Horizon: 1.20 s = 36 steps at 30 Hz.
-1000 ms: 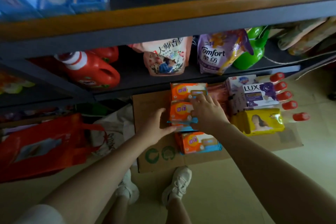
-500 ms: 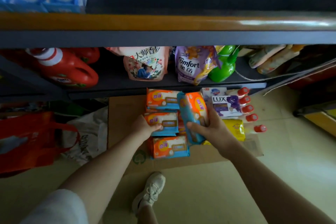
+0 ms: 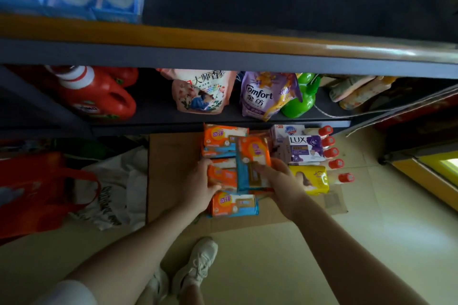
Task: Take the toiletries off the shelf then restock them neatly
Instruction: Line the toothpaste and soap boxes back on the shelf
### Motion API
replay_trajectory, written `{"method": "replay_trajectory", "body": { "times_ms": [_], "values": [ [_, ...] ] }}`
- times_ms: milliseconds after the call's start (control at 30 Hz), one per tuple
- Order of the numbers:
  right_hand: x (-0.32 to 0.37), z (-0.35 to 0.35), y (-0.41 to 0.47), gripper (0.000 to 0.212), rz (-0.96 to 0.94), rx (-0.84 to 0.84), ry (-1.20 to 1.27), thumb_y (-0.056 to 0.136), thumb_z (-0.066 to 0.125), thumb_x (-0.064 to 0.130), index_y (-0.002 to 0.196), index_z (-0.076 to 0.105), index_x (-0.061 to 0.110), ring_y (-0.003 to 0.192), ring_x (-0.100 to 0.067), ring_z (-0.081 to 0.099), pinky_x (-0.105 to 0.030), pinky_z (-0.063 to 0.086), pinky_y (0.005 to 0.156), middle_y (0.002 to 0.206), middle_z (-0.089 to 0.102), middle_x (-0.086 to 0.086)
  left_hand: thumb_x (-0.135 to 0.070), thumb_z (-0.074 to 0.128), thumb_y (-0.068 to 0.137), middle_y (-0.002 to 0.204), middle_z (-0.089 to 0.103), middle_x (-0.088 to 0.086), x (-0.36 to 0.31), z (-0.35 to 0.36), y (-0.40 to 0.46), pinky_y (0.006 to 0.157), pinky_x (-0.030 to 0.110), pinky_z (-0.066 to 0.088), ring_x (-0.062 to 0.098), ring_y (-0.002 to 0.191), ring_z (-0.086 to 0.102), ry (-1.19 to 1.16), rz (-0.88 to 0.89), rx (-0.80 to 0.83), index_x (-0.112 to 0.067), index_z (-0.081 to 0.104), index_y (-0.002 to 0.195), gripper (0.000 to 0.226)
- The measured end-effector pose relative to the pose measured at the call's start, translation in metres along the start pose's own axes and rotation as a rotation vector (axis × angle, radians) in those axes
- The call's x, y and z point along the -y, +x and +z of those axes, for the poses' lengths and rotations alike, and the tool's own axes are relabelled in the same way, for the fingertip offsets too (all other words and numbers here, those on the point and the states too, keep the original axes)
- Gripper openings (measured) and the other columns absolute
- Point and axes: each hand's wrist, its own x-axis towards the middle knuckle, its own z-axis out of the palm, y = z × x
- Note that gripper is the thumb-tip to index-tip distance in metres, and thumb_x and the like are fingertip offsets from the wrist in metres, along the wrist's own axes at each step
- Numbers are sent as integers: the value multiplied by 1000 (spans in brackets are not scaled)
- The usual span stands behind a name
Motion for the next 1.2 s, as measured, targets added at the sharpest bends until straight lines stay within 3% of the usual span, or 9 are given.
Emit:
{"method": "replay_trajectory", "body": {
  "times_ms": [133,233,467,567,633,833,1033,1100,1200],
  "values": [
    [17,10,-33,41,-37,50,-64,82,65,10,120,52,18,93,-25,67,-39,55,79,107,66,-9,-18,69,82,124,52,-1,-16,-44,-26,88,23,41,18,116,52,-69,82,85,-17,44,119,45],
    [48,22,-63,39,-201,83,-147,80,66,4,111,55,26,88,-15,67,-30,57,70,102,67,0,-15,67,83,108,50,-6,-31,-102,-43,76,14,37,16,108,53,-127,157,77,-24,40,110,39],
    [154,71,-90,35,-699,-45,-358,75,75,18,101,55,31,83,-16,67,-33,57,65,97,67,2,-36,71,71,101,53,-22,-97,-230,-76,80,9,43,-12,92,54,-230,398,-171,-41,44,100,40],
    [198,82,-77,35,-891,-158,-508,78,73,19,104,51,27,79,-4,61,-27,52,70,92,61,14,-48,73,69,101,55,-22,-130,-253,-72,78,8,44,-13,91,56,-288,428,-263,-45,44,101,44],
    [222,85,-58,36,-960,-209,-613,80,71,19,111,55,21,86,-12,61,-27,49,72,97,64,7,-44,65,65,101,53,-22,-151,-259,-58,73,6,45,-14,88,56,-347,431,-322,-39,41,103,45],
    [267,85,12,46,-1071,-213,-838,80,71,23,123,57,12,106,-22,59,-22,41,79,118,63,-8,-23,64,85,116,52,-5,-171,-264,9,73,7,41,7,101,53,-248,487,-564,-12,41,127,50],
    [311,113,92,56,-1157,-121,-909,75,75,14,128,54,8,119,-22,52,-19,37,92,127,58,-8,-21,69,81,114,58,-2,-156,-264,67,88,33,50,16,104,59,-185,591,-651,-15,45,122,48],
    [328,130,109,57,-1152,-109,-917,76,74,12,129,52,8,120,-21,51,-14,35,88,128,57,-7,-20,70,80,114,60,0,-155,-264,75,91,36,49,17,104,59,-122,615,-687,-15,47,122,48],
    [348,148,125,56,-1198,-169,-984,77,73,17,129,53,13,117,-22,53,-22,40,92,127,58,-7,-23,70,80,114,60,0,-159,-267,81,90,36,49,15,103,58,-114,604,-746,-17,48,120,47]
  ]
}}
